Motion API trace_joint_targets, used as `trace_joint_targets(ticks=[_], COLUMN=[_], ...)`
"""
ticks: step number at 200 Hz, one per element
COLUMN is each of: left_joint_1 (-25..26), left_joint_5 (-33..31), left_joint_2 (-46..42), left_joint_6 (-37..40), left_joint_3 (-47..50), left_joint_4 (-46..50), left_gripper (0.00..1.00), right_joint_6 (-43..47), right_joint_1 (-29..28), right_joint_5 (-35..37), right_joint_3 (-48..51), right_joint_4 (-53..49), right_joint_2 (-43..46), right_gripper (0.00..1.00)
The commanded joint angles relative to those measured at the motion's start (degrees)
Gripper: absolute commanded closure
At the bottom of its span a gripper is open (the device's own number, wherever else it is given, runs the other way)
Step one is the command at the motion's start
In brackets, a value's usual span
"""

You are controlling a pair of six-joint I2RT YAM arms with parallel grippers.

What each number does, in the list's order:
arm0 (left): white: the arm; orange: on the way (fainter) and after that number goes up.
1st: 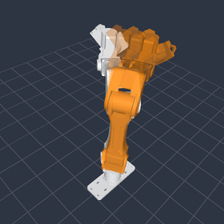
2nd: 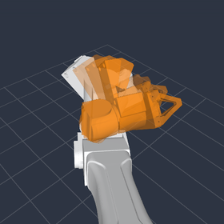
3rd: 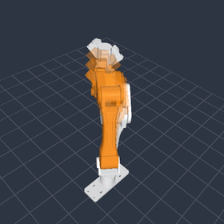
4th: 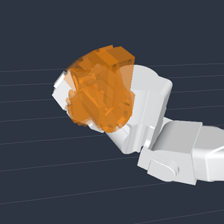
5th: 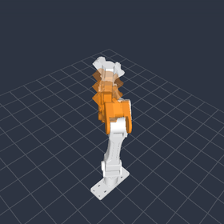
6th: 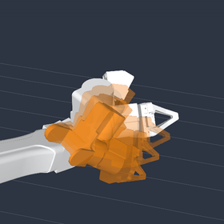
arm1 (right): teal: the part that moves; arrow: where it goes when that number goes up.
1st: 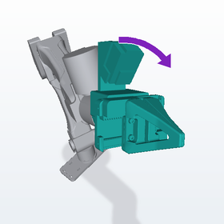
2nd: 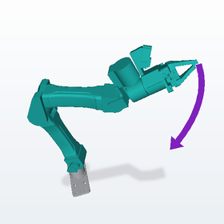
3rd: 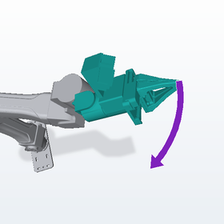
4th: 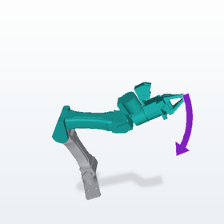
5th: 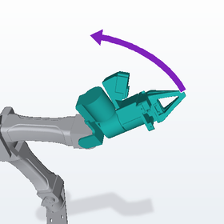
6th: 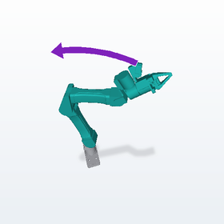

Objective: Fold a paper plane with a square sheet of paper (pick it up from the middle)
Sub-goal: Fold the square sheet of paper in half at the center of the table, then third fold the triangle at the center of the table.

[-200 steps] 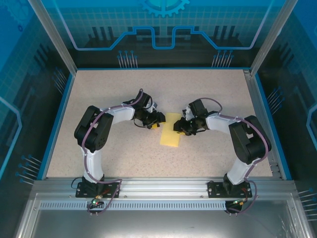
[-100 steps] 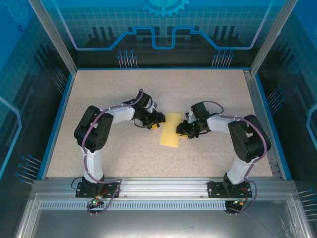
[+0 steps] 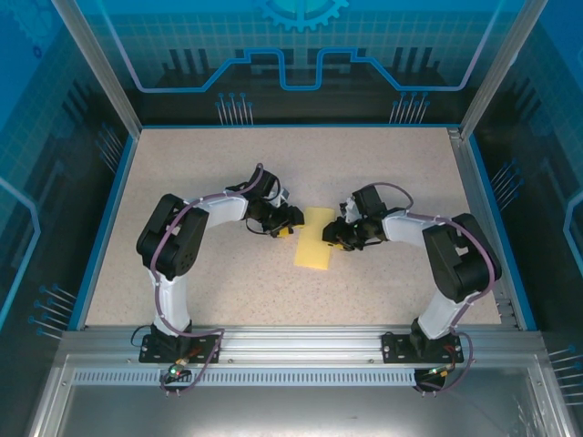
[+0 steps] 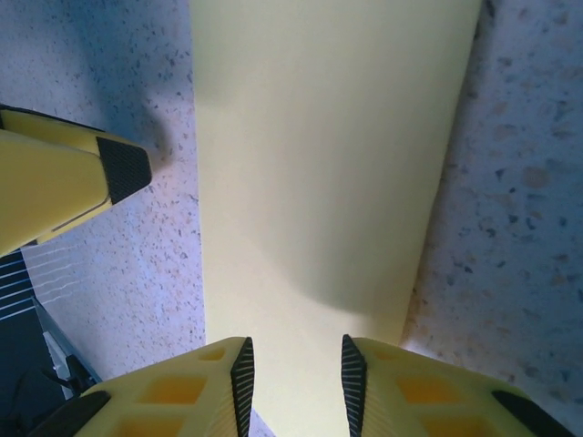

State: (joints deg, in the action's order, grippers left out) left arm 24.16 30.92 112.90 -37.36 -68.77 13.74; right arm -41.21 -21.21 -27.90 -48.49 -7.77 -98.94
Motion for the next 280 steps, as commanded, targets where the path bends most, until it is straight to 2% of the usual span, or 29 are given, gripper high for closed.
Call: trace_joint_targets(ticks=[1, 48, 101, 144, 171, 188, 257, 280], left_joint_1=[0.22, 0.26, 0.62, 1.06, 1.59, 2.57, 4.02, 4.03], left_joint_5=[0.36, 0.37, 2.3, 2.93, 7.69, 8.52, 7.16, 4.74], left_joint_2=[-0.84, -0.95, -1.52, -8.11, -10.5, -10.07, -7.61, -8.56], left_joint_6=[1.02, 1.38, 0.69, -3.44, -9.9, -12.0, -14.49, -14.23], left_joint_3=[-1.23, -1.28, -1.59, 4.46, 10.63, 12.09, 13.24, 14.71], left_joint_4=[1.63, 2.24, 3.87, 5.58, -1.41, -2.85, -3.69, -2.77], left_gripper=[0.49, 0.49, 0.49, 0.51, 0.51, 0.52, 0.55, 0.53], right_joint_6=[0.03, 1.84, 0.74, 1.72, 2.19, 2.29, 2.19, 2.12], right_joint_1=[-0.45, 0.43, 1.89, 1.92, 1.97, 1.96, 1.96, 1.97], right_joint_5=[0.32, 2.74, -0.23, 1.09, 1.53, 1.64, 2.04, 2.06], right_joint_3=[-0.93, 1.45, 3.99, 3.97, 4.02, 4.02, 4.59, 4.78], right_joint_4=[-0.94, -2.2, 2.16, 0.05, -0.75, -0.84, -0.68, -0.58], right_joint_2=[-2.53, -3.2, -3.82, -2.9, -2.38, -2.38, -2.14, -2.05], right_gripper=[0.66, 0.67, 0.67, 0.67, 0.67, 0.67, 0.67, 0.67])
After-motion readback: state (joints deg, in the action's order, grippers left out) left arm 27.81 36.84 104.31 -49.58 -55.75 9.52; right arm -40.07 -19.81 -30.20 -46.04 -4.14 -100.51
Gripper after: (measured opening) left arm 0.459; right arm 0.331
